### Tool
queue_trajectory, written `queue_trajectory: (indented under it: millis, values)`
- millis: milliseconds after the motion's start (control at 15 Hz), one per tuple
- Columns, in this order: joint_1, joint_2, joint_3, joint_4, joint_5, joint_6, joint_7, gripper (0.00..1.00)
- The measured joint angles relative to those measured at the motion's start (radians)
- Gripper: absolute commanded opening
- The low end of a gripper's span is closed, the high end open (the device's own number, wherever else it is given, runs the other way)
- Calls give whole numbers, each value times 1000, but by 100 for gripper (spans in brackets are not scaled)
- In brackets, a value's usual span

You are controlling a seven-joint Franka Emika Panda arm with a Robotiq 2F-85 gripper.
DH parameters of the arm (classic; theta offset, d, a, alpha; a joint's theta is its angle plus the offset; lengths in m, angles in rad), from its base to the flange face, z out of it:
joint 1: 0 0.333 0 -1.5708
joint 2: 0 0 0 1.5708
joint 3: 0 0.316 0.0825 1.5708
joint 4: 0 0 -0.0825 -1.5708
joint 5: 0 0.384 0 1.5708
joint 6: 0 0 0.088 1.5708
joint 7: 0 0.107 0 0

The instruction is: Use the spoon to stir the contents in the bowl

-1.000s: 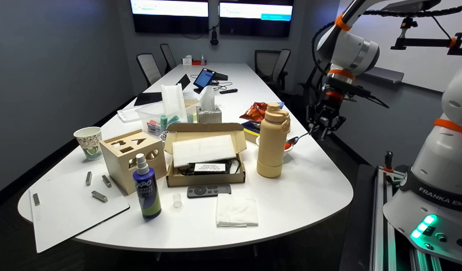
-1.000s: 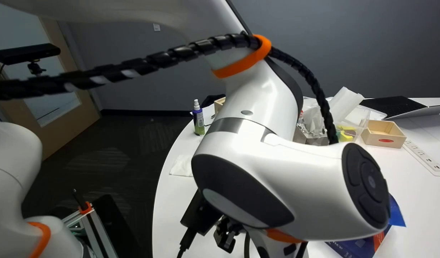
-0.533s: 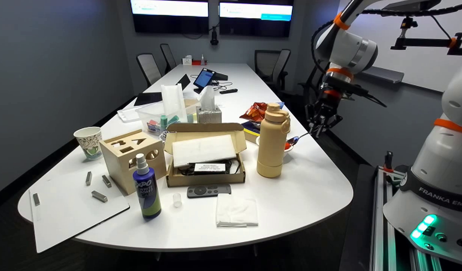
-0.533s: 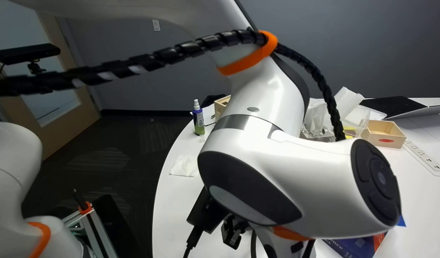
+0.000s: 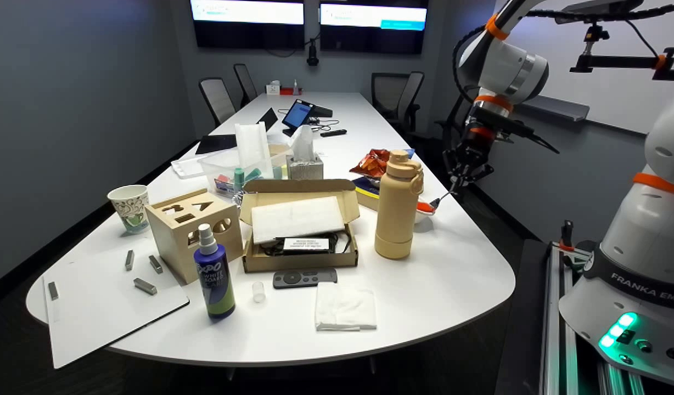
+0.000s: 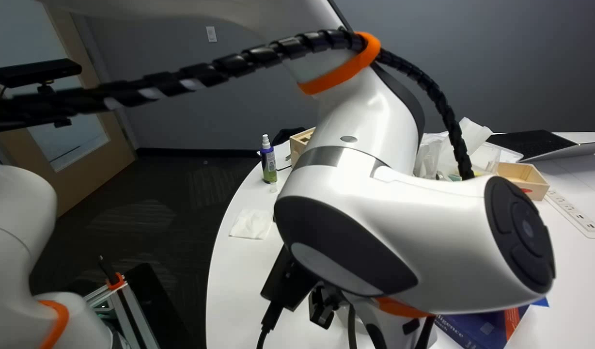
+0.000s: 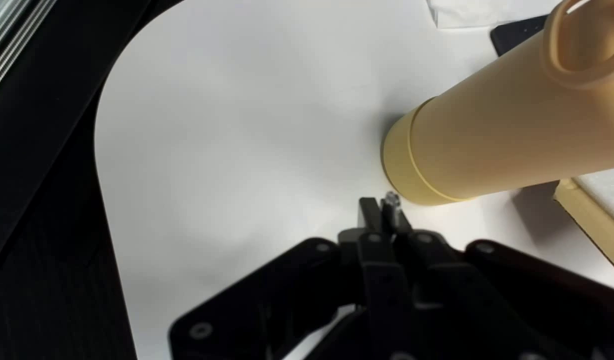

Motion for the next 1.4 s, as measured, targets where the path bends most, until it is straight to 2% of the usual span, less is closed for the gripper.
queue_trajectory:
  millis: [1067, 1400]
  values:
    - [16, -7, 29, 8, 3, -6, -4, 1]
    - [40, -18, 43, 15, 49, -7, -18, 1]
